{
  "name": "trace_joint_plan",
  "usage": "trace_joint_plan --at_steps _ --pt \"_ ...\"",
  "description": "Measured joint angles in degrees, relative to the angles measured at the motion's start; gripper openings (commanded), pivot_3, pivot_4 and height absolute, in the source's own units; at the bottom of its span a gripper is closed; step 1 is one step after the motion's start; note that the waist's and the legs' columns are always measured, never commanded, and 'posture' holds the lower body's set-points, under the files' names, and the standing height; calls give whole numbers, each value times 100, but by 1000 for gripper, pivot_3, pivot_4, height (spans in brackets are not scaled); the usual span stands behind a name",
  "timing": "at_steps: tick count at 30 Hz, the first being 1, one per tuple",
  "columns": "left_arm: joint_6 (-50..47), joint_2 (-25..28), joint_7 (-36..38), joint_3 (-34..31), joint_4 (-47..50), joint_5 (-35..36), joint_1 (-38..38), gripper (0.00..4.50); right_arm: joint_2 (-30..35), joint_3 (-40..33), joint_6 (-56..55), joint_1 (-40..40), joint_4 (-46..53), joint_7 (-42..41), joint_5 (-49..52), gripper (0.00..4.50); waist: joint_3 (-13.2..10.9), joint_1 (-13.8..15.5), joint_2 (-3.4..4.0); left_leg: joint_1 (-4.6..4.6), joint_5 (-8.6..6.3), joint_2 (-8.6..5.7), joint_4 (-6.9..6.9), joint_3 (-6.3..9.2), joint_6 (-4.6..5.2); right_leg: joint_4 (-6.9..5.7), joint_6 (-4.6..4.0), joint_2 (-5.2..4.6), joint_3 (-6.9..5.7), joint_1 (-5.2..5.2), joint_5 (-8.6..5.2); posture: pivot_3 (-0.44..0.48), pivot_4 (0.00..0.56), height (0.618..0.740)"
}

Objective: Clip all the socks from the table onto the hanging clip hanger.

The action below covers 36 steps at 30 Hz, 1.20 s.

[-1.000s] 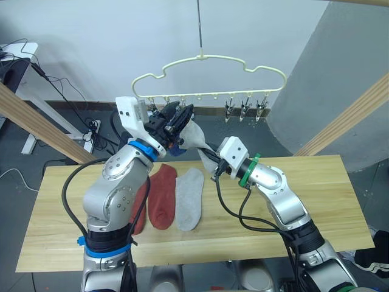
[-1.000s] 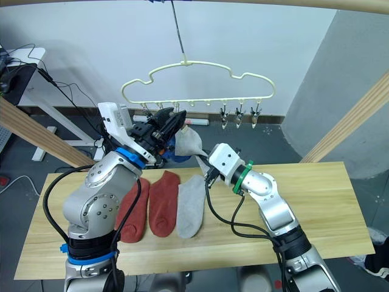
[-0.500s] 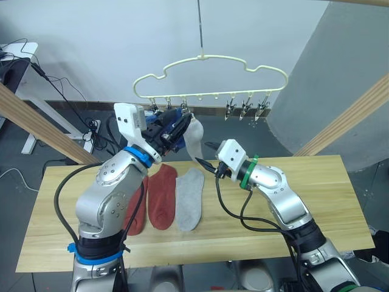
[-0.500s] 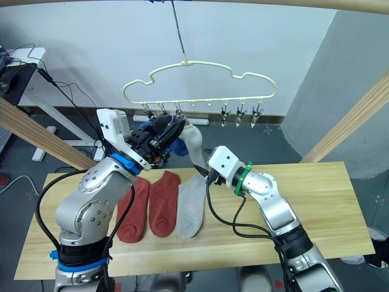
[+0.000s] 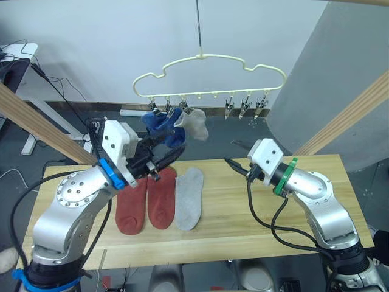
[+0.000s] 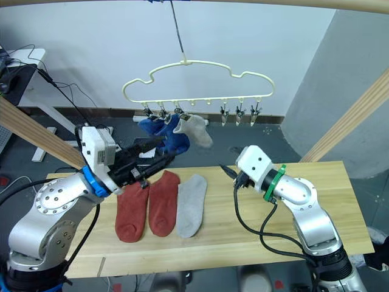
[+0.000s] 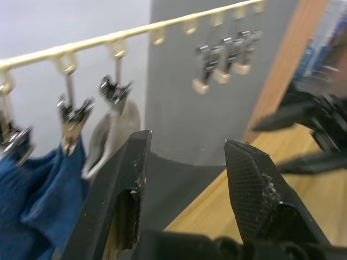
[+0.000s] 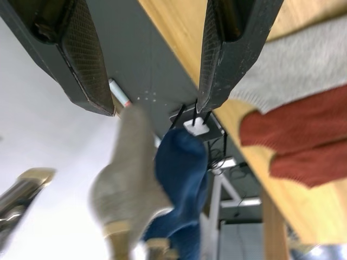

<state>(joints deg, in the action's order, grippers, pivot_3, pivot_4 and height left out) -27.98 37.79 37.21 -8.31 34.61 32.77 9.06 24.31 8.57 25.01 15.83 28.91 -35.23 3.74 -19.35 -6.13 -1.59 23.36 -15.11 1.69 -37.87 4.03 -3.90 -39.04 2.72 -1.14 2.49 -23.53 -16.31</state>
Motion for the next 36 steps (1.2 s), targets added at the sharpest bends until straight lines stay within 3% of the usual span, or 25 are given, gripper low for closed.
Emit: trace_joint_plan --at_steps 3,8,20,36 --pt "-13 351 653 -150 85 421 -206 2343 -140 -403 857 216 506 286 337 2482 -1 1 2 1 0 2 2 0 0 1 0 0 0 -3 0 -195 331 740" --pt "118 426 1126 -278 48 569 -216 2343 -458 -505 1747 579 729 774 486 2482 -2 -5 3 1 0 0 4 -2 1 5 -1 0 0 -3 0 -198 332 740" --pt "118 213 1026 10 -170 540 392 2343 -903 -362 2027 1041 323 1360 574 2482 -2 -19 3 9 -1 1 3 -5 1 4 -1 0 0 -12 0 -192 309 740" --pt "226 129 979 144 -358 435 522 2343 -1346 -160 2038 1538 -49 1898 421 2482 3 -32 4 54 2 2 -5 -6 -1 -5 -4 -2 0 -56 2 -191 284 740"
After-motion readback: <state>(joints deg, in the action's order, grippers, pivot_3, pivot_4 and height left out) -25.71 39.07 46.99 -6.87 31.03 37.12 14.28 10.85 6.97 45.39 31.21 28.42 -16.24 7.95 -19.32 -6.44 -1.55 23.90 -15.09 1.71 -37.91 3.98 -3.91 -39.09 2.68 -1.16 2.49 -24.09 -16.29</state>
